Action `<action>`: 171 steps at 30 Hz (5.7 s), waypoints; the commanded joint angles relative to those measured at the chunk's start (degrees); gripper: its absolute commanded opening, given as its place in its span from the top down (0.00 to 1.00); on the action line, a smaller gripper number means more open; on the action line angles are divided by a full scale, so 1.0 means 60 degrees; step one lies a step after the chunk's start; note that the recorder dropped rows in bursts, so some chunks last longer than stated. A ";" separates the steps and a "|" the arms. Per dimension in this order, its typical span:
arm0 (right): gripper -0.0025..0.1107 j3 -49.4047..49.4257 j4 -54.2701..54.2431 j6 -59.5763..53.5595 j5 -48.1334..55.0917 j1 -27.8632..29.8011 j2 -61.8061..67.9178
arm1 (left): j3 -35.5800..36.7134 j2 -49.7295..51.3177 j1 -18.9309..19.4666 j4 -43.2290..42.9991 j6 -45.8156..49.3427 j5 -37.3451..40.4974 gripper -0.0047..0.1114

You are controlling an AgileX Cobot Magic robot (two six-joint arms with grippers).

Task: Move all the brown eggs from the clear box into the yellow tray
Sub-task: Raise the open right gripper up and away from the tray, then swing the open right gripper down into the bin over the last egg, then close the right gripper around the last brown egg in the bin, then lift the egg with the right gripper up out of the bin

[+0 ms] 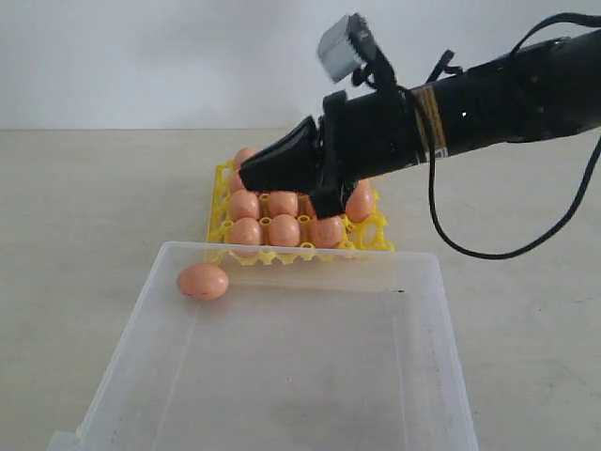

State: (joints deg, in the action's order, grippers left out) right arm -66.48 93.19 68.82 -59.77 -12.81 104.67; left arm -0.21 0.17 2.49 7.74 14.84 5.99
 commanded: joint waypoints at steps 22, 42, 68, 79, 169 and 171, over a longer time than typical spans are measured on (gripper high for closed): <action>0.98 0.2072 0.1125 -0.2132 1.4083 -0.4833 -0.4214 | 0.0034 -0.0029 -0.0062 0.0026 0.0026 0.0003 0.92; 0.98 -0.3702 -1.6184 -1.5199 2.1622 -0.3319 -0.0397 | 0.0034 -0.0029 -0.0062 0.0026 0.0026 0.0003 0.92; 0.59 -0.4835 -1.6729 -2.0098 1.7142 -0.5356 0.2986 | 0.0034 -0.0029 -0.0062 0.0026 0.0026 0.0003 0.92; 0.60 -0.4835 -1.5994 -1.9990 1.5191 -0.5391 0.3306 | 0.0034 -0.0029 -0.0062 0.0026 0.0026 0.0003 0.92; 0.98 -0.4814 -1.8413 -1.8384 2.1622 -0.4910 0.2396 | 0.0034 -0.0029 -0.0062 0.0026 0.0026 0.0003 0.92; 0.98 -0.4814 -1.8486 -1.8384 2.1622 -0.4910 0.2323 | 0.0034 -0.0029 -0.0062 0.0026 0.0026 0.0003 0.92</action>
State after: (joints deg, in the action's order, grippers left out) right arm -95.53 -16.91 -40.71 69.45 -42.41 119.95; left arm -0.21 0.17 2.49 7.74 14.84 5.99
